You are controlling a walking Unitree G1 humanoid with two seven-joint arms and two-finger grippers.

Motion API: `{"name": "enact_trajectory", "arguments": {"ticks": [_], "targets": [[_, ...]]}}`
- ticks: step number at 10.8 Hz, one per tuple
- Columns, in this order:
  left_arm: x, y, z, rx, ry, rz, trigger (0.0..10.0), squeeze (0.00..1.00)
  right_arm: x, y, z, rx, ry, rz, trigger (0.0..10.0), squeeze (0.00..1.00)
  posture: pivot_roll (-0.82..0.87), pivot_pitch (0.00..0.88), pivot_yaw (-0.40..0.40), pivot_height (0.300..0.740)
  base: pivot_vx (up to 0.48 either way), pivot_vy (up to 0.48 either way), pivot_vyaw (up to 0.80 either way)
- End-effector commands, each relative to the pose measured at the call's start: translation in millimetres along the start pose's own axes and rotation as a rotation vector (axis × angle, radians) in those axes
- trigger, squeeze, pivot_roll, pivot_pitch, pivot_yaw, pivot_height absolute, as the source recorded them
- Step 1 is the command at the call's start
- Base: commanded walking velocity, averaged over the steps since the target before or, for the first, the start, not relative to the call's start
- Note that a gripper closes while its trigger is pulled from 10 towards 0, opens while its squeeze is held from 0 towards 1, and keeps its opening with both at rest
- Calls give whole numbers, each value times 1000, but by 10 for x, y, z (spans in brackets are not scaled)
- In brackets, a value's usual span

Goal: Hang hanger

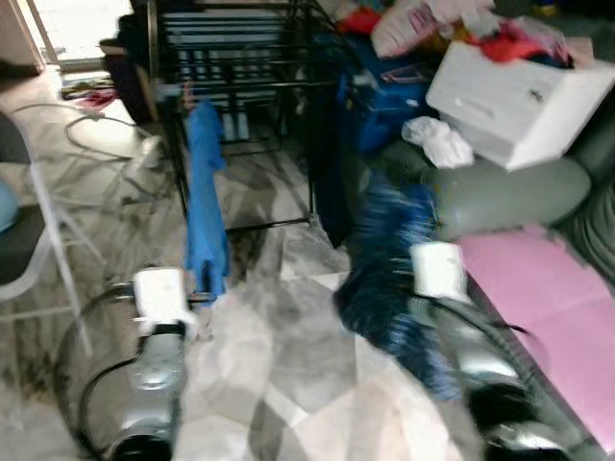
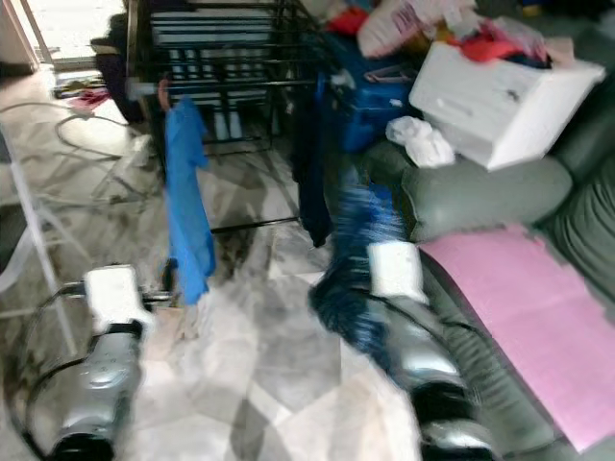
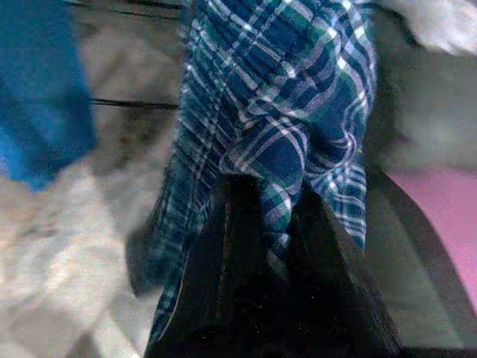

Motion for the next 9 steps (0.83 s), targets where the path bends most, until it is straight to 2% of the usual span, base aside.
{"name": "enact_trajectory", "arguments": {"ticks": [1,2,4,6,9], "targets": [[7,9,10,14,-2,8,10000,0,128,-47,-27,-7,-41,23,10000,0,-53,0,-84,740,0,0,0],[7,47,25,31,0,-14,10000,0,161,-46,-64,-9,-53,8,10000,0,-35,0,-60,740,0,0,0],[30,59,45,13,-2,-33,10000,0,96,-13,-86,-22,-63,-37,10000,0,-70,0,47,740,0,0,0],[-44,9,79,-19,37,-29,10000,0,60,-4,-59,-28,-75,-47,10000,0,-100,0,72,740,0,0,706],[-28,-121,63,-46,45,7,10000,0,41,-59,-41,-38,-88,-51,10000,0,-113,0,79,740,0,0,794]]}}
Point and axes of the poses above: a point about 5 cm out from each wrist's last joint towards the gripper, its own z axis pointing back from the gripper into the wrist, its own x axis along the axis of the wrist's last joint, y = z × x, the point moved 1 cm from there along -z, pointing out of the wrist towards the gripper, and after that the axes turned 7 degrees about z, right-handed, at the moved point
